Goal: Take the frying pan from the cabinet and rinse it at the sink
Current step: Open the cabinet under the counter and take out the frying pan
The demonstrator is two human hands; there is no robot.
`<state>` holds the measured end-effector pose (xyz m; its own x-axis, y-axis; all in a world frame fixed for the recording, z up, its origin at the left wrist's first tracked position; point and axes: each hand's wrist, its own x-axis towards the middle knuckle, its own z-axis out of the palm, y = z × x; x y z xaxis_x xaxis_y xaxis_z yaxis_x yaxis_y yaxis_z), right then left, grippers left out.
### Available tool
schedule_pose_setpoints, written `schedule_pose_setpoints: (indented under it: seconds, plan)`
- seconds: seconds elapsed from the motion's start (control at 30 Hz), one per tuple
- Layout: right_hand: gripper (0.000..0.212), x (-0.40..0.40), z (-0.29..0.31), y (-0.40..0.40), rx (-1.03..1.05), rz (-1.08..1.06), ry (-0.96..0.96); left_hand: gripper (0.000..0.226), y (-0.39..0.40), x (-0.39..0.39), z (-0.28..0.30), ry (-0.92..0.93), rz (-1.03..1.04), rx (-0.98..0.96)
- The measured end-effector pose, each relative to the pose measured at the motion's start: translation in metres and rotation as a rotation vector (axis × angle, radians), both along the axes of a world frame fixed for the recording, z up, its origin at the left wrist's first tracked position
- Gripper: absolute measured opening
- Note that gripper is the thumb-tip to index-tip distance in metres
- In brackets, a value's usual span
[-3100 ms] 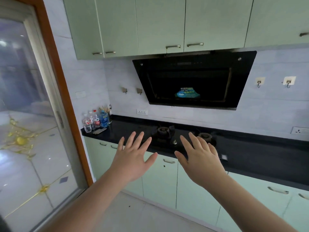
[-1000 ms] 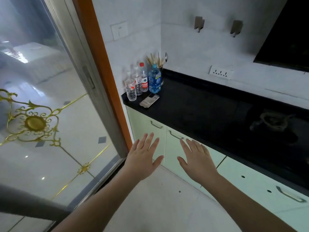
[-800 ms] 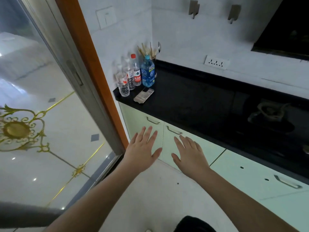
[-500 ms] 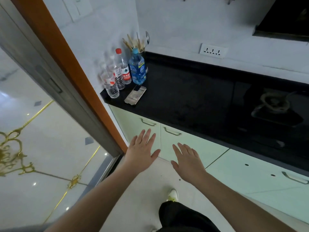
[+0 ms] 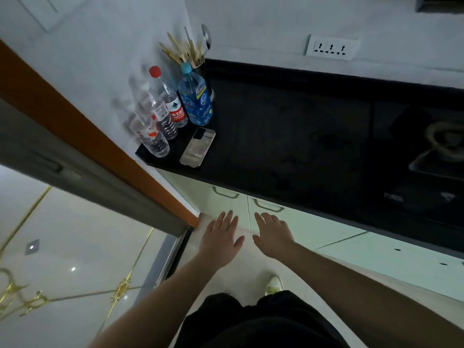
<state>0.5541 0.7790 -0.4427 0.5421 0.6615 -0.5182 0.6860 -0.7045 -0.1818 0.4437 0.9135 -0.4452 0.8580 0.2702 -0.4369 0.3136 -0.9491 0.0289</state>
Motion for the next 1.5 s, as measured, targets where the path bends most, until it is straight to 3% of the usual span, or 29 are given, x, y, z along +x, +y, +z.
schedule_pose_setpoints:
  seconds: [0.5,0.73,1.0,1.2,1.33,1.43,1.5]
  plan:
    - [0.07,0.022,-0.049,0.073,-0.163,-0.571,0.238,0.068,0.112,0.084,-0.067,0.117,-0.354,-0.108]
    - [0.067,0.04,-0.063,0.087,-0.108,-0.773,0.368,0.071,0.121,0.101,-0.077,0.231,-0.165,-0.338]
    - [0.056,0.016,-0.07,0.084,-0.143,-0.808,0.289,0.06,0.126,0.075,-0.078,0.222,-0.277,-0.308]
    - [0.072,-0.025,-0.064,0.07,-0.14,-0.825,0.198,0.062,0.127,0.037,-0.086,0.193,-0.184,-0.375]
    - [0.078,-0.044,-0.069,0.056,-0.065,-0.921,0.325,0.071,0.124,0.01,-0.076,0.186,-0.026,-0.478]
    - [0.102,-0.06,-0.066,0.046,0.0,-1.061,0.371,0.08,0.118,-0.008,-0.072,0.187,0.004,-0.421]
    - [0.096,-0.074,-0.064,0.039,-0.002,-1.091,0.351,0.081,0.114,-0.018,-0.069,0.186,0.012,-0.364]
